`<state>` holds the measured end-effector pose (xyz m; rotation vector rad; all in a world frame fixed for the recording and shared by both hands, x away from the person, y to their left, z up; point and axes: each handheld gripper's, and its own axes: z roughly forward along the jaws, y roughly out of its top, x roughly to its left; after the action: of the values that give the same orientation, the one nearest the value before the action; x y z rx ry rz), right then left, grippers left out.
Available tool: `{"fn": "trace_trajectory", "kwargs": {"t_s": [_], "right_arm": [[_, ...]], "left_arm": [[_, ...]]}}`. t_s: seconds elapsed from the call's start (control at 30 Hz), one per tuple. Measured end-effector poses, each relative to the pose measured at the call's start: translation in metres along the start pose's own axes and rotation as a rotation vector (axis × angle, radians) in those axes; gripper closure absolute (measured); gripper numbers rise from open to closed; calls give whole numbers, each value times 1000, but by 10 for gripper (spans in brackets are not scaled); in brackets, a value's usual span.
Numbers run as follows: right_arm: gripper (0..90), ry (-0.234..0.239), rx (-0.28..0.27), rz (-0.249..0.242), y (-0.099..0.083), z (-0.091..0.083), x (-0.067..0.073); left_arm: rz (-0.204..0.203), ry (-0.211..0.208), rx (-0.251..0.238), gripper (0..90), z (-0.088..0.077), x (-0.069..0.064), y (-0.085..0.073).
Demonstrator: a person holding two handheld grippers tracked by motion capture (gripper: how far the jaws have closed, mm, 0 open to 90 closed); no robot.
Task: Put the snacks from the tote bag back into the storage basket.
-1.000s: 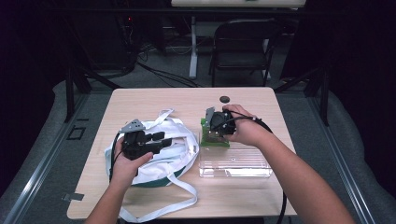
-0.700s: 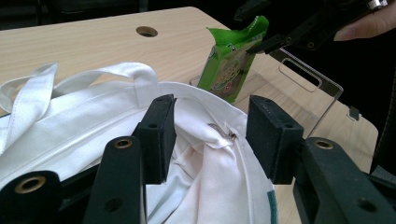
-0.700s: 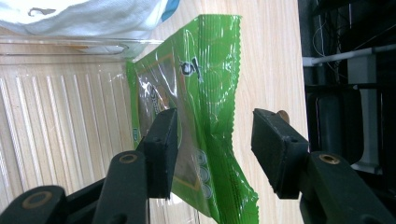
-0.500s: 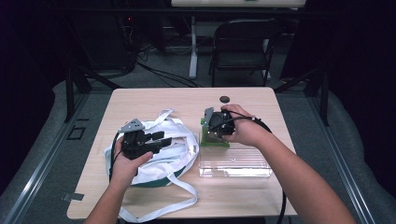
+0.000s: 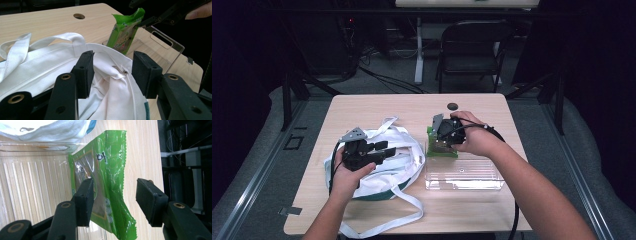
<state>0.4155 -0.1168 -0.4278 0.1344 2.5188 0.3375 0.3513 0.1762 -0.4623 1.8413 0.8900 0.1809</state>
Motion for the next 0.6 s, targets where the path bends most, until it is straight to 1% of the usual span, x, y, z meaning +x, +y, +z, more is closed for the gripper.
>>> {"fn": "trace_trajectory", "kwargs": {"t_s": [0.17, 0.43, 0.6], "right_arm": [[472, -3, -5, -2, 0, -1, 0], [455, -24, -8, 4, -1, -7, -1], [467, 0, -26, 35, -1, -13, -1]], "left_arm": [[-1, 0, 3, 525, 0, 0, 0], [1, 3, 0, 525, -1, 1, 0], [0, 7, -1, 525, -2, 2, 0]]}}
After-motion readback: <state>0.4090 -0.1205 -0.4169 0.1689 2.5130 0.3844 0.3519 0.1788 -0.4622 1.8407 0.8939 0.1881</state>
